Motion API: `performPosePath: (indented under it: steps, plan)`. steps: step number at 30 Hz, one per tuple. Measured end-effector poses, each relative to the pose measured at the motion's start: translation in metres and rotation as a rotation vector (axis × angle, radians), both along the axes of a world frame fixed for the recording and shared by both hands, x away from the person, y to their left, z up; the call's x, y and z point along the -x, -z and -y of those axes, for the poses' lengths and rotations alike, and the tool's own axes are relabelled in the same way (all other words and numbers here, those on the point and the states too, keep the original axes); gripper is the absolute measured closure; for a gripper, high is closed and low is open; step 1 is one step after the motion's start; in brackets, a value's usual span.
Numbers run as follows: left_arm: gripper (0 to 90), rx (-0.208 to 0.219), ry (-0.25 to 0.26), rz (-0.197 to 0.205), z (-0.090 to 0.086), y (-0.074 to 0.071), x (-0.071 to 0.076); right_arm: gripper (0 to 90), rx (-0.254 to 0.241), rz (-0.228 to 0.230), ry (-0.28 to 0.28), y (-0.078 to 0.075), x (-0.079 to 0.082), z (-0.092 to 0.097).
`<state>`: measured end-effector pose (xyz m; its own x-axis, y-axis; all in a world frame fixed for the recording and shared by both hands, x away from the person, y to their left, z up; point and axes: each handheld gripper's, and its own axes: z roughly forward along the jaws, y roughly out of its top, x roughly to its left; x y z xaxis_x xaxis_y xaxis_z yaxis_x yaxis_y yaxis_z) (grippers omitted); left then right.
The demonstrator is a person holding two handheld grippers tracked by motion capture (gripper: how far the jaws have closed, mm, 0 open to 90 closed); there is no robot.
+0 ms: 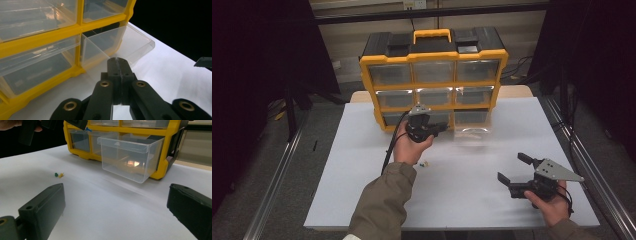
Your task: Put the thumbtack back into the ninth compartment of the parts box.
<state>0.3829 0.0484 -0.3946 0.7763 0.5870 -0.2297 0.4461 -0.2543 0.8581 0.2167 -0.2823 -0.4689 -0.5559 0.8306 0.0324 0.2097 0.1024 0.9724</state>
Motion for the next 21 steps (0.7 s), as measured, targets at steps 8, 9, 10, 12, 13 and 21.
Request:
performPosePath:
  steps: [8,9,10,12,13,21]
  plan:
    - [90.0,0.001,-0.001,0.007,0.004,-0.002,-0.003,1.1,0.002,0.001,-0.001,0.0,0.0,0.0]
    - [90.0,-0.002,-0.005,0.005,0.005,-0.002,-0.003,1.1,0.002,0.0,0.0,0.0,0.0,0.0]
    - [90.0,0.0,-0.004,0.005,0.006,-0.002,-0.003,1.1,-0.001,0.002,0.0,0.0,0.0,0.0]
    - [90.0,0.003,0.0,0.006,0.007,-0.002,-0.005,1.2,-0.003,0.003,0.001,0.0,0.0,0.0]
    - [90.0,-0.002,-0.004,0.007,0.008,-0.002,-0.005,1.2,-0.004,0.004,0.001,0.0,0.0,0.0]
    - [90.0,0.011,0.002,0.01,0.013,0.0,-0.009,1.2,0.0,0.002,0.001,0.0,0.0,0.001]
